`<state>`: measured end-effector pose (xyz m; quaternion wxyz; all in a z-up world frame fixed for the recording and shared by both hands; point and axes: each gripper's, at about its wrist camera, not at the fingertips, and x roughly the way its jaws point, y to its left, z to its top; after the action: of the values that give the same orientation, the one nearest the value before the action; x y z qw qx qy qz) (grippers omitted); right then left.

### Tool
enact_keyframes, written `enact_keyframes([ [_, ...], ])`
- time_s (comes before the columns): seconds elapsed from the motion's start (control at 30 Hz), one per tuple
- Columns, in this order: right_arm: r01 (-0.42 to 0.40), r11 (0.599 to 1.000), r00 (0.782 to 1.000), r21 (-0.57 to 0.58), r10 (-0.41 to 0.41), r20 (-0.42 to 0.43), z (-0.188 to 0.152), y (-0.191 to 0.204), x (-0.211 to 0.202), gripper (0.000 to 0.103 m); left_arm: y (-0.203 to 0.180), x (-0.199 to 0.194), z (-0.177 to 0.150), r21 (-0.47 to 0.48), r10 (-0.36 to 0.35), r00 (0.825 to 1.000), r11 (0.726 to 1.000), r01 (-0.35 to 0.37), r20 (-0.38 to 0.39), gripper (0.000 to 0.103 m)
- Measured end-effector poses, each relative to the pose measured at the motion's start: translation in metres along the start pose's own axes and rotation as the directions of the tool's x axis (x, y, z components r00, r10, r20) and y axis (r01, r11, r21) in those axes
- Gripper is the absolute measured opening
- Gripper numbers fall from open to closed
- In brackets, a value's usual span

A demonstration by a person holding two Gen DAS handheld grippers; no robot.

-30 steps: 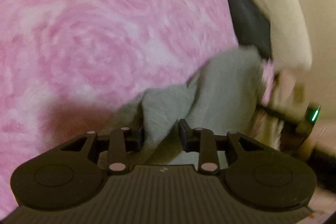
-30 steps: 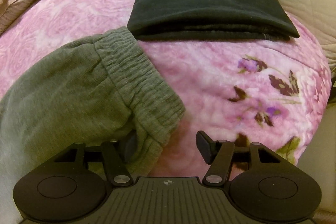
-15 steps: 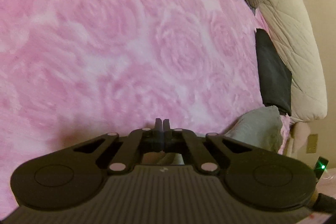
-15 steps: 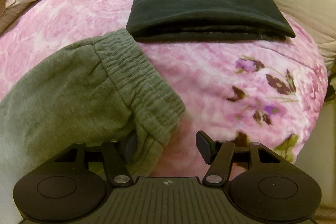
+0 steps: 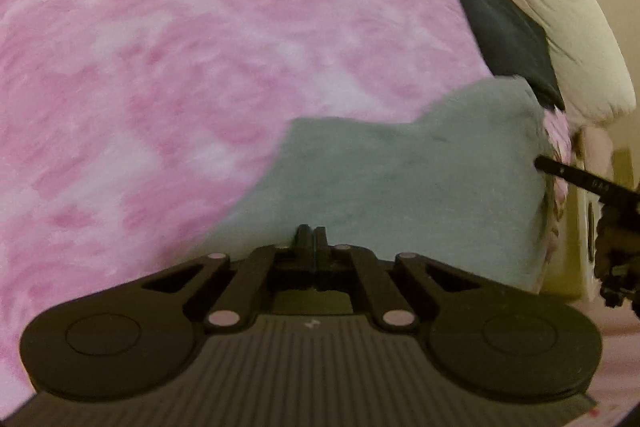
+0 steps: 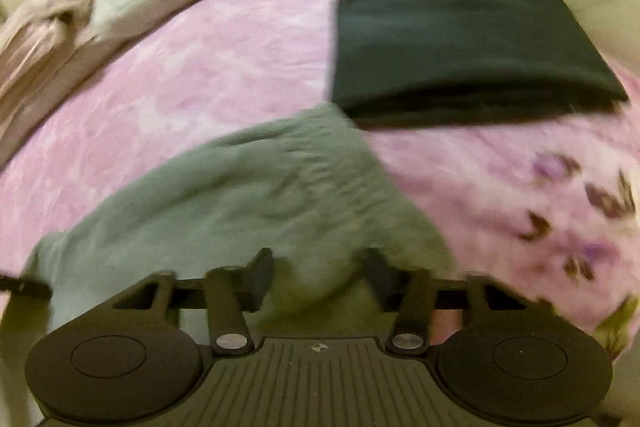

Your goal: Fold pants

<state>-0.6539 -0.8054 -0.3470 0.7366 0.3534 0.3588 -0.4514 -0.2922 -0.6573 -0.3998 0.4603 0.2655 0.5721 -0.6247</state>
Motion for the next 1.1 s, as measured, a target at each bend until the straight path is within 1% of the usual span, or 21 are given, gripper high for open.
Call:
enact_keyframes([
  [0.03, -0.004, 1.0, 1.0, -0.004, 0.004, 0.001, 0.0, -0.006, -0.002, 0.021, 0.007, -0.005, -0.003, -0.006, 0.015, 1.0, 1.0, -0.015, 0.004, 0.0],
  [0.1, -0.011, 1.0, 1.0, -0.029, 0.011, -0.001, -0.002, -0.005, -0.01, 0.021, 0.02, -0.021, -0.008, -0.005, 0.057, 0.998, 0.998, -0.057, 0.015, 0.0],
  [0.17, 0.019, 0.999, 1.0, -0.05, -0.019, 0.009, -0.009, 0.004, -0.022, 0.023, 0.031, -0.038, -0.018, 0.0, 0.102, 0.995, 0.995, -0.102, 0.016, 0.0],
  [0.2, 0.047, 0.998, 0.999, -0.049, -0.047, 0.015, -0.014, 0.011, -0.028, 0.033, 0.037, -0.047, -0.023, 0.005, 0.125, 0.992, 0.992, -0.125, 0.015, 0.0],
  [0.23, 0.078, 0.996, 0.997, -0.034, -0.077, 0.021, -0.021, 0.018, -0.034, 0.046, 0.042, -0.055, -0.029, 0.007, 0.142, 0.99, 0.99, -0.142, 0.015, 0.0],
  [0.3, 0.078, 0.997, 0.996, 0.014, -0.078, 0.042, -0.036, 0.033, -0.05, 0.05, 0.054, -0.079, -0.046, 0.002, 0.169, 0.985, 0.986, -0.169, 0.025, 0.002],
  [0.33, 0.067, 0.998, 0.996, 0.023, -0.068, 0.051, -0.048, 0.046, -0.059, 0.05, 0.061, -0.091, -0.058, 0.002, 0.188, 0.982, 0.982, -0.188, 0.03, 0.002],
  [0.37, 0.058, 0.998, 0.997, 0.018, -0.059, 0.055, -0.059, 0.06, -0.068, 0.051, 0.07, -0.107, -0.071, -0.003, 0.192, 0.98, 0.981, -0.192, 0.046, 0.002],
  [0.47, 0.023, 1.0, 0.998, -0.008, -0.022, 0.063, -0.101, 0.116, -0.092, 0.053, 0.092, -0.15, -0.109, -0.019, 0.182, 0.979, 0.983, -0.181, 0.092, 0.002],
  [0.53, 0.007, 1.0, 0.998, -0.022, -0.005, 0.068, -0.134, 0.158, -0.108, 0.056, 0.104, -0.177, -0.136, -0.019, 0.169, 0.979, 0.986, -0.168, 0.114, 0.003],
  [0.6, -0.023, 0.999, 0.998, -0.035, 0.025, 0.05, -0.164, 0.198, -0.114, 0.061, 0.115, -0.208, -0.164, -0.014, 0.168, 0.978, 0.986, -0.167, 0.127, 0.003],
  [0.7, -0.065, 0.996, 0.998, -0.069, 0.063, -0.027, -0.202, 0.258, -0.117, 0.061, 0.127, -0.246, -0.201, 0.016, 0.186, 0.974, 0.982, -0.189, 0.13, 0.003],
  [0.77, -0.135, 0.984, 0.99, -0.116, 0.128, -0.062, -0.223, 0.294, -0.12, 0.061, 0.137, -0.268, -0.224, 0.021, 0.213, 0.968, 0.976, -0.218, 0.133, 0.003],
  [0.83, -0.203, 0.96, 0.978, -0.193, 0.189, -0.089, -0.241, 0.33, -0.118, 0.061, 0.145, -0.284, -0.244, 0.032, 0.247, 0.959, 0.967, -0.254, 0.135, 0.006],
  [0.93, -0.297, 0.926, 0.953, -0.234, 0.271, -0.137, -0.263, 0.366, -0.105, 0.061, 0.156, -0.298, -0.269, 0.049, 0.282, 0.95, 0.956, -0.29, 0.131, 0.012],
  [0.97, -0.319, 0.917, 0.945, -0.24, 0.29, -0.148, -0.269, 0.372, -0.098, 0.061, 0.161, -0.301, -0.277, 0.049, 0.291, 0.948, 0.953, -0.299, 0.127, 0.012],
  [1.03, -0.342, 0.906, 0.936, -0.25, 0.307, -0.17, -0.282, 0.387, -0.083, 0.061, 0.17, -0.298, -0.289, 0.047, 0.299, 0.948, 0.951, -0.306, 0.112, 0.013],
  [1.1, -0.36, 0.903, 0.929, -0.236, 0.322, -0.185, -0.291, 0.398, -0.07, 0.061, 0.18, -0.289, -0.298, 0.081, 0.311, 0.945, 0.944, -0.319, 0.096, 0.013],
])
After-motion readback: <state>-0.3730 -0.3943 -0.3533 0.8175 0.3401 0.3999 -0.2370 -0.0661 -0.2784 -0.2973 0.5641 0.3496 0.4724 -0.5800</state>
